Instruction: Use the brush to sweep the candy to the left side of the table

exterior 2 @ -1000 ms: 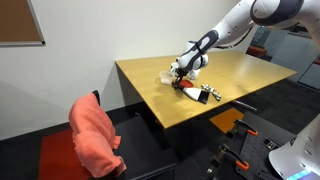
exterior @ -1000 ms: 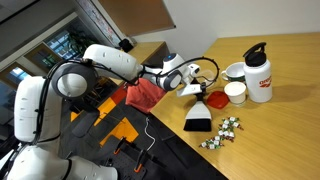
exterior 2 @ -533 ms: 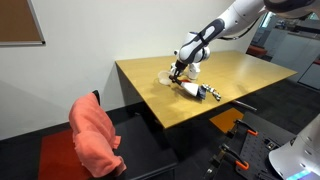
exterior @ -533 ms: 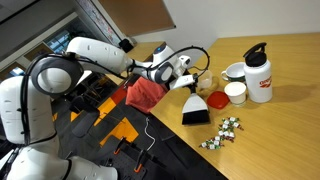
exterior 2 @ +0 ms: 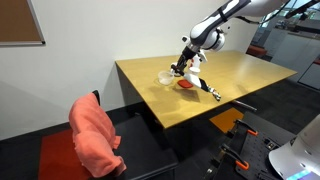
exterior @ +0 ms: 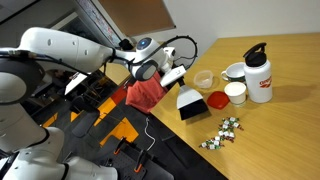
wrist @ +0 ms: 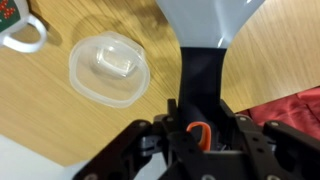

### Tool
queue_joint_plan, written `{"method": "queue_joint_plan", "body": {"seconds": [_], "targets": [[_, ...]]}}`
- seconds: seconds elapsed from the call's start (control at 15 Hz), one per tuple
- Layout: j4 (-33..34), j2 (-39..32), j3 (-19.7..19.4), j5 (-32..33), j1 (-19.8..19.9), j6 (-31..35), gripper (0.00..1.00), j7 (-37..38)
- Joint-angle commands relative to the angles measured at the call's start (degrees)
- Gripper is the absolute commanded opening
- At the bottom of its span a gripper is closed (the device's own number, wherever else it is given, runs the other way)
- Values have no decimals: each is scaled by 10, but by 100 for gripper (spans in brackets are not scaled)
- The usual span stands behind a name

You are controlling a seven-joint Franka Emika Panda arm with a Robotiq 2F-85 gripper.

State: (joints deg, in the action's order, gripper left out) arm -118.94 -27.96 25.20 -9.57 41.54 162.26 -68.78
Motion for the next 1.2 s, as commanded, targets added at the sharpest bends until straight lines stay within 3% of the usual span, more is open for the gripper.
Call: {"method": "queue_joint_plan", "body": {"seconds": [0.0, 0.07, 0.33, 0.4, 0.6, 0.8, 0.87, 1.13], "targets": [[-82, 71, 135, -94, 142, -8, 16, -149], [-94, 82, 171, -124, 181, -13, 16, -188], [-130, 142, 233, -292, 264, -41, 16, -340], [-138, 153, 264, -310, 304, -50, 16, -357], [-151, 197, 292, -383, 357, -80, 16, -412], [-148, 231, 287, -406, 399, -151, 16, -457], [-141, 256, 194, -430, 326, -194, 16, -494], [-127, 267, 13, -371, 231, -307, 16, -537]]}}
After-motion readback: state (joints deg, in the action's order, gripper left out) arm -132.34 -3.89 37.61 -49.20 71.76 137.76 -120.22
